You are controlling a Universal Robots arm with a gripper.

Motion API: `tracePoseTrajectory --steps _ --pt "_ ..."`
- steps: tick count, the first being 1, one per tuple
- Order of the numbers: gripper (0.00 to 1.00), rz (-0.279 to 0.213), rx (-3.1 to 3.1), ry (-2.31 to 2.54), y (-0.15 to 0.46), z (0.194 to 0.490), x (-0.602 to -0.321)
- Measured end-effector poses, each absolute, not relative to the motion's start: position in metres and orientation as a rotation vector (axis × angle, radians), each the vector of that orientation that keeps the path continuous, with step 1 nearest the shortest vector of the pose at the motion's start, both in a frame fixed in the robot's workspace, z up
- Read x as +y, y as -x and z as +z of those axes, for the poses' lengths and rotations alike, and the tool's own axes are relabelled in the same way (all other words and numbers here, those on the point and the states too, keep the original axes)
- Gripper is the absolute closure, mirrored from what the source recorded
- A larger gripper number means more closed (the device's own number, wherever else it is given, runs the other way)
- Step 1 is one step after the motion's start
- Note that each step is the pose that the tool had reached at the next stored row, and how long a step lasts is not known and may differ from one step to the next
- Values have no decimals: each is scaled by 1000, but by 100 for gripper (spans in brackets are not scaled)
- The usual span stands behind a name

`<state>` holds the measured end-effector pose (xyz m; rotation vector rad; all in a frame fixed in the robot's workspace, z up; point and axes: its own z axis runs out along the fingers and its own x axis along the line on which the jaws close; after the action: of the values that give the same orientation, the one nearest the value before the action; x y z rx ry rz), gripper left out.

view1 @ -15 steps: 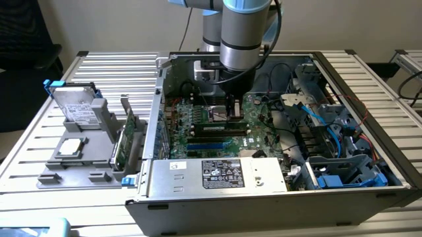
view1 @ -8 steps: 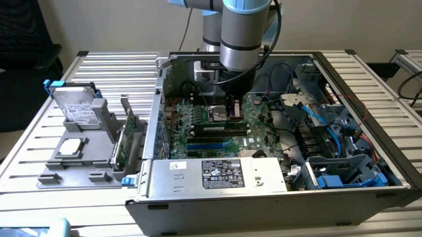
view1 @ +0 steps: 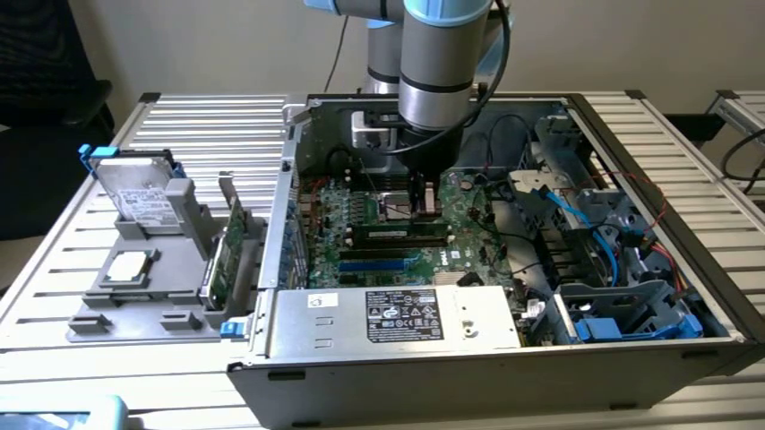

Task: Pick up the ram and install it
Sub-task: 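Insert the ram into the slot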

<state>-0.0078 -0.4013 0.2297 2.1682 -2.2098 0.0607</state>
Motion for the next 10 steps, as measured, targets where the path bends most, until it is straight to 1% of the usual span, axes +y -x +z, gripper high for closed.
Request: tracePoseTrajectory --steps 10 --pt "88 60 -2213 -2165 8 230 -401"
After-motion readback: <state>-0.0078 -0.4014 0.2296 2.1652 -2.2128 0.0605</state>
